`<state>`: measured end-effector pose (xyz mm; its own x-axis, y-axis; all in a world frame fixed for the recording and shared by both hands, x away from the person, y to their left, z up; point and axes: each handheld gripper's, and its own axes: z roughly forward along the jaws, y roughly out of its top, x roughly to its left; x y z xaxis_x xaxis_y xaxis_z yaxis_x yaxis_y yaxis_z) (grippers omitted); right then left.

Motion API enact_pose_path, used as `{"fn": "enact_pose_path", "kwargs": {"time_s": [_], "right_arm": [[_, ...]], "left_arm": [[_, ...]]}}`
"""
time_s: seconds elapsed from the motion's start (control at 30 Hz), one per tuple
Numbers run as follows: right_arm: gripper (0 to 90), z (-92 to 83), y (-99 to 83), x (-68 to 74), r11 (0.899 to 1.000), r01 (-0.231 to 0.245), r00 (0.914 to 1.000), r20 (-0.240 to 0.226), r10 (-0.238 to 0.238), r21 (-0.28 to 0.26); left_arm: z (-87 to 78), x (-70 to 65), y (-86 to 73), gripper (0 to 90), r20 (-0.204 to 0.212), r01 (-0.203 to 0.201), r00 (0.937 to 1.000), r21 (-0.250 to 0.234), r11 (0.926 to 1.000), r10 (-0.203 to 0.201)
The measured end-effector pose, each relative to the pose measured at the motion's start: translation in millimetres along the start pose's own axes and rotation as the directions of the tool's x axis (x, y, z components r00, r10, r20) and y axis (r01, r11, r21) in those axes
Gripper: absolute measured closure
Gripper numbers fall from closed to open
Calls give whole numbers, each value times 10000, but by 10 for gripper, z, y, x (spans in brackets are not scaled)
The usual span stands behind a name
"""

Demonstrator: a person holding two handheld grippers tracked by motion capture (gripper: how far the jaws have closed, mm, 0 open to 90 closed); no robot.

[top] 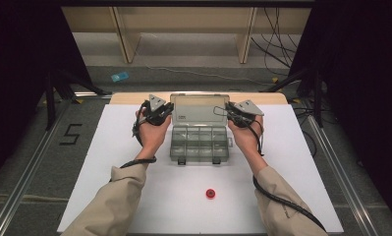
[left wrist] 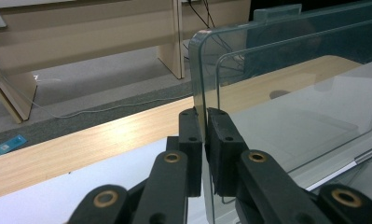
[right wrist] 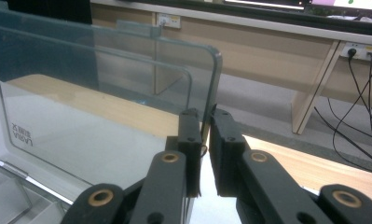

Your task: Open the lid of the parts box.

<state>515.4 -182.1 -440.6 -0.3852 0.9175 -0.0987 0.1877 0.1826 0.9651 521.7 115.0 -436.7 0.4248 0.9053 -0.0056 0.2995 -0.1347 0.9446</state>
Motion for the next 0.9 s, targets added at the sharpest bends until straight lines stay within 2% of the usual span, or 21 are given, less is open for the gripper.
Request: {"fn": "enact_pose_path", "kwargs": {"time_s": [0.4,0.63,0.73,0.77,0.8,0.9], "right_arm": [[838,67,-57,-11,9996,-185,9998,23,185,191],[831,103,-91,-23,9997,-60,10000,16,60,231],[829,112,-108,-25,9994,-147,9999,51,146,324],[828,124,-114,-29,9996,-70,10000,-61,72,281],[826,125,-119,-26,9994,-44,10000,60,42,333],[819,128,-138,-18,9977,-66,10000,-25,68,670]], "left_arm": [[71,5,-61,838,-26,15,10000,213,9998,-15],[123,8,-98,834,-83,-10,10000,381,9993,13],[136,12,-101,832,-73,-13,10000,454,9990,16],[141,11,-105,831,-84,3,10000,488,9988,1],[148,12,-109,830,-83,-32,10000,528,9986,37],[172,10,-129,825,-124,-41,9999,694,9976,50]]}}
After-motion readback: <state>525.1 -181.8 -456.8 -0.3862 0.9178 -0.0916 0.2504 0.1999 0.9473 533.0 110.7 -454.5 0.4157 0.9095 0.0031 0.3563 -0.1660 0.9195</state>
